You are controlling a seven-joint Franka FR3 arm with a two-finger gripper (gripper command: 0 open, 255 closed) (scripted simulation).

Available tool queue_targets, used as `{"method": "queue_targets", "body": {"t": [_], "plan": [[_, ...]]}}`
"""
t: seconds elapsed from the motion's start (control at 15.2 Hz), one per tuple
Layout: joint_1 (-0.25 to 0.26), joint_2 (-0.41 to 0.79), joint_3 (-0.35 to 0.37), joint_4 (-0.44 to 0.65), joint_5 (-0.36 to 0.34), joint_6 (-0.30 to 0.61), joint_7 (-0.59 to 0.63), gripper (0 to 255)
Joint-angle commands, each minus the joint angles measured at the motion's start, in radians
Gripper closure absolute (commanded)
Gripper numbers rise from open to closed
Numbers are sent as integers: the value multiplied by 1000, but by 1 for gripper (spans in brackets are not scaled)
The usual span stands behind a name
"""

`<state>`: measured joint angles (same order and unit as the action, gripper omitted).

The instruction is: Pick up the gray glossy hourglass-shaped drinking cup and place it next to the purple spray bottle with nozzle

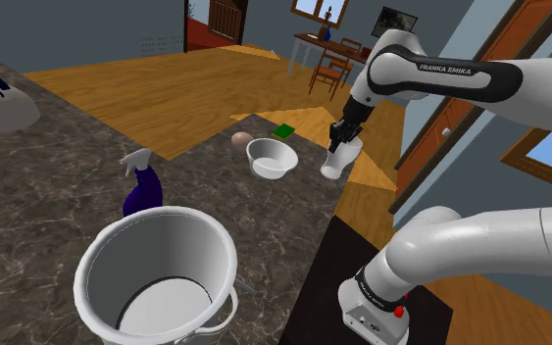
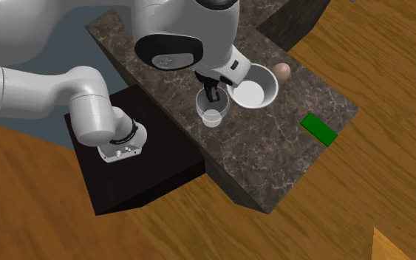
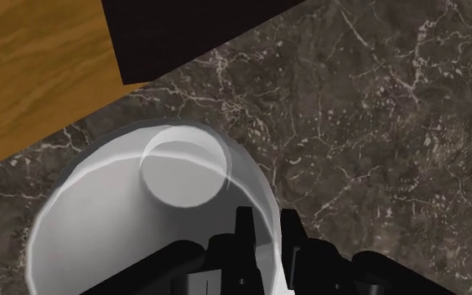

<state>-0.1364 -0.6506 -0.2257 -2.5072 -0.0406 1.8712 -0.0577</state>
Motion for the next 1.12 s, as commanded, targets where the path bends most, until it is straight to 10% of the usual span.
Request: {"method": "queue_targets", "body": {"t": [0.0, 1.06], "plan": [[2, -2, 4, 28, 2, -30, 3, 255], [11, 10, 21, 251, 16, -240, 16, 255]]}}
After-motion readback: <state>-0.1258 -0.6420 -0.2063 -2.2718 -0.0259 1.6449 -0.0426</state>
